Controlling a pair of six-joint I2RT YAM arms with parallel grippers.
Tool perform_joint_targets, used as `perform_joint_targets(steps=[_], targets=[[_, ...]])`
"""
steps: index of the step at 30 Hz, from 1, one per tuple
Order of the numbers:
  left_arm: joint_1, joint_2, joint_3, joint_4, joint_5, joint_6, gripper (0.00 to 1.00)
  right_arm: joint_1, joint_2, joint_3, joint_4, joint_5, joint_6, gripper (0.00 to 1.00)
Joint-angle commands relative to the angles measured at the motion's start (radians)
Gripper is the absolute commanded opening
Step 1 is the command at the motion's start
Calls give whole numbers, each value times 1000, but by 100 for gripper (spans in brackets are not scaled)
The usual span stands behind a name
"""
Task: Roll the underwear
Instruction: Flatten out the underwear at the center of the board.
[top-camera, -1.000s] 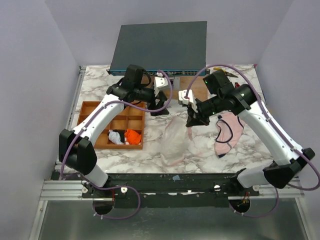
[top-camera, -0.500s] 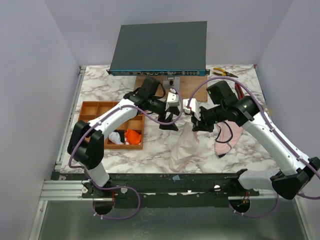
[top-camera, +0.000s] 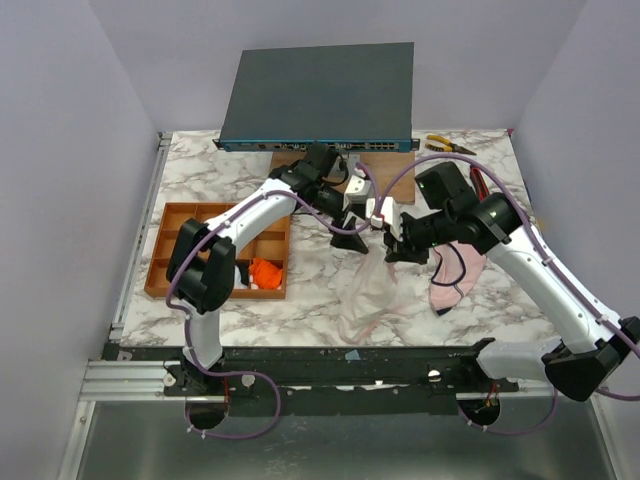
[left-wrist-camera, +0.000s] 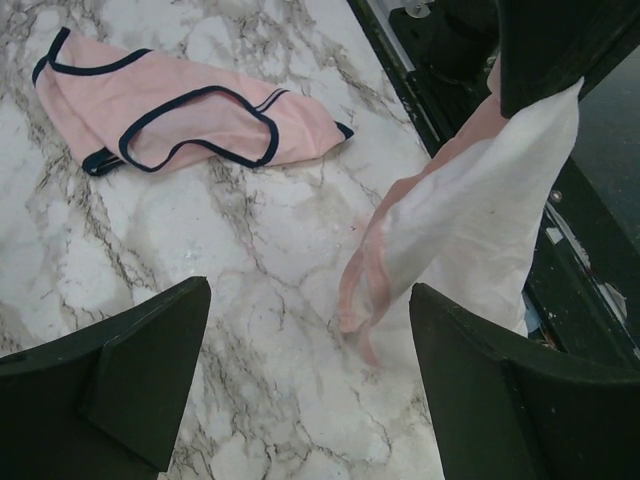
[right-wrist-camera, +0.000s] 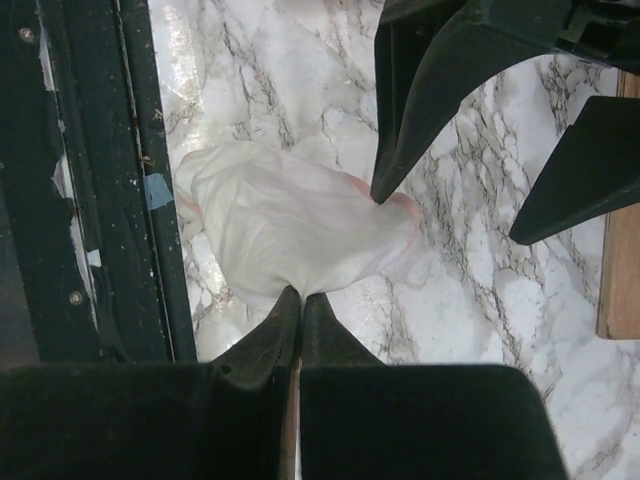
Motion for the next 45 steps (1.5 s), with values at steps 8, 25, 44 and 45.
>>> perform_joint_targets(steps=[8,25,44,45], targets=[[-39,52,22,-199,107,206,65,2,-49,-28,28,45,4,1],[-55,42,-9,-33,127,4,36,-19,-67,-36,65,90,38,1],[40,-171,-46,211,-192,-348,0,-46,-110,-64,182,383,89,1],[48,-196,-47,218,-242,-363,0,-46,-105,-60,204,411,90,1]])
